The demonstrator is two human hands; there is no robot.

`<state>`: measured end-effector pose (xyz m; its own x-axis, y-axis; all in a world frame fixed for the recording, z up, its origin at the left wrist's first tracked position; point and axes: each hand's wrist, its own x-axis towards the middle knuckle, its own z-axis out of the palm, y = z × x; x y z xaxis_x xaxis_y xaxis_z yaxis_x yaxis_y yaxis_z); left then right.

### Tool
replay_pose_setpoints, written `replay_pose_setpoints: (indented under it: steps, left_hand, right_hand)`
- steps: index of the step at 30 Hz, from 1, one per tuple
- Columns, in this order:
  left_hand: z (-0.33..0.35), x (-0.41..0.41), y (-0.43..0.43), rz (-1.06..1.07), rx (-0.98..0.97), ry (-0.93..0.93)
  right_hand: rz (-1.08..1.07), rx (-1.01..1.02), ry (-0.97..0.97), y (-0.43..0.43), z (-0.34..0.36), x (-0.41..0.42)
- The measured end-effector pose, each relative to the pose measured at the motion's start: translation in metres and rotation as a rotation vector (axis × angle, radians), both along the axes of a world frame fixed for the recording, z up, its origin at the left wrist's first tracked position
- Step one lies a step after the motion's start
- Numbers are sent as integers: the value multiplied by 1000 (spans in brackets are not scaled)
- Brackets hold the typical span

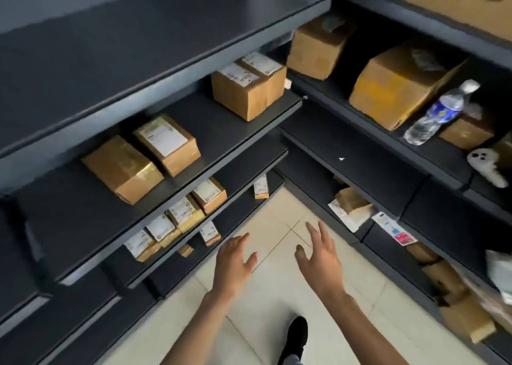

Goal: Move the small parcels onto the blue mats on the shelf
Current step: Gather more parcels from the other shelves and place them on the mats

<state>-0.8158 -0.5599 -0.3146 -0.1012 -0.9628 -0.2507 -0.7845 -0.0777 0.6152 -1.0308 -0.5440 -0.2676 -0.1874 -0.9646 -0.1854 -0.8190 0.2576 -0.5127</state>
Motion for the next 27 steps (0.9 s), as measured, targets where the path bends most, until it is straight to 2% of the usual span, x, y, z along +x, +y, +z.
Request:
replay_pose_setpoints:
  steps: [7,12,20,23,27]
  left_hand:
    - [-139,-6,-65,134,5,-78]
    - [-268,3,-112,210,-43,-115]
    - [-479,28,-193,298,-132,-289]
    - [-527,26,-237,312,-188,-323]
    - [-561,20,-288,349,-232,-341]
  right_hand:
    - [39,-78,11,-94,-121,-29]
    - [123,-69,14,-169,-270,-11]
    - [263,-110,52,-277,-505,12]
    - [274,-167,27,-316,-560,14]
    - [263,-221,43,-356,-601,16]
